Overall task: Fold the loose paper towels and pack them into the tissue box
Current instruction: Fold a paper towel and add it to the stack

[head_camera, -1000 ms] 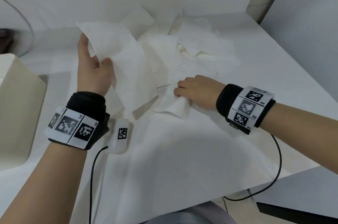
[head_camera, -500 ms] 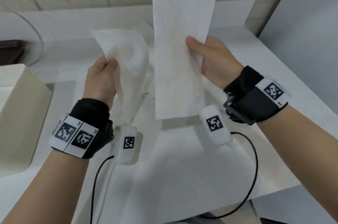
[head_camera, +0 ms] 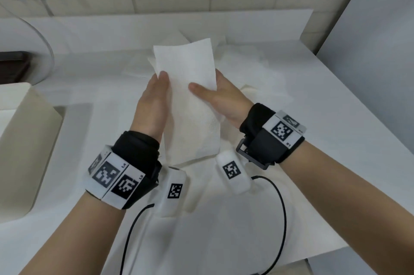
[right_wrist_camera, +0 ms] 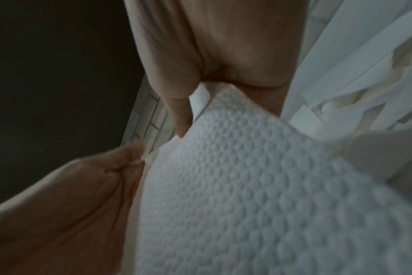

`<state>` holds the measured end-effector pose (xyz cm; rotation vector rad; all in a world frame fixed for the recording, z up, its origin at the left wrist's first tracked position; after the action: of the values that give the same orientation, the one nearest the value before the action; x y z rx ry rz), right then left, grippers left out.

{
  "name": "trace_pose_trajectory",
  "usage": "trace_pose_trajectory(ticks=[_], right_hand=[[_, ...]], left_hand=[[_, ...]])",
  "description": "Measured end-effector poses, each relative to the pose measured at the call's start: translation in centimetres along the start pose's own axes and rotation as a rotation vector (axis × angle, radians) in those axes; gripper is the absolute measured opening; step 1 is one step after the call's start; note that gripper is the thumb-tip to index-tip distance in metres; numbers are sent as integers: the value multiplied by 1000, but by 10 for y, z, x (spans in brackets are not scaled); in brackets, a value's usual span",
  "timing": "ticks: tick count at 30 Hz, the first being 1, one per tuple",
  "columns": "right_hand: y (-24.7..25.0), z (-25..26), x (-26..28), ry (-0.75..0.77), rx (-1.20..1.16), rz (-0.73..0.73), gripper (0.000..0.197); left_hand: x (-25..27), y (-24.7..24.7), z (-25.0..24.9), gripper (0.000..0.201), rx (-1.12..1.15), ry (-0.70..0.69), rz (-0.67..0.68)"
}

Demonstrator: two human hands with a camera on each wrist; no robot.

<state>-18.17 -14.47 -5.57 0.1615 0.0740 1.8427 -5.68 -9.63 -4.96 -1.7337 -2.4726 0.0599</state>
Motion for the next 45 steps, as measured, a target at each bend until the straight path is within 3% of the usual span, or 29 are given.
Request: trace_pose_trajectory(ticks=[1,4,7,10,12,16,19,23,28,33,38,41,45], right_hand=[[-1,0,0,9,39,4,50],[3,0,-5,15,190,69,64],[24,0,-19,-41,373,125,55],[58,-3,-46,-26,665,-61,40],[76,-10,-64,-58,895,-168,50],[90,-32,-85,-200,1132,-117,69],[88,-42,-89,-243,1186,-48,70],[83,-44,-87,-163,1288,-67,67],[68,-47,-73,-147,1398,34,77],[48,-55,-61,-82,1482,7,63],[44,-55,-60,-88,1567,33,66],[47,-53,-59,-90,1550,83,60],[63,-46,-60,-207,1310,61,36]], left_hand=[[1,-1,0,26,-56,-43,16],[1,2,-1,51,-176,-123,13],[-4,15,2,51,-185,-104,-66],[-10,25,5,44,-183,-77,-114],[-12,27,6,43,-183,-74,-123],[-11,25,10,40,-175,-57,-104],[-10,25,10,38,-177,-49,-96],[-11,27,11,31,-169,-41,-77],[-14,27,14,30,-150,-41,-82],[-12,21,16,29,-134,-28,-63],[-8,21,17,30,-141,-30,-62],[-7,23,16,29,-140,-36,-67],[-5,22,16,29,-138,-34,-60]])
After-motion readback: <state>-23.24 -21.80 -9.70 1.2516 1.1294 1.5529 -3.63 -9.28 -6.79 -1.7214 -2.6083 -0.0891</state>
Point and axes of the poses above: each hand's wrist, its own x-axis away from the middle knuckle, its own y-axis out of the back of the hand, z = x × y, the point moved 3 cm from there along -x, towards the middle knuckle, and after that the axes turned 6 degrees about -z, right-handed, at the moved point
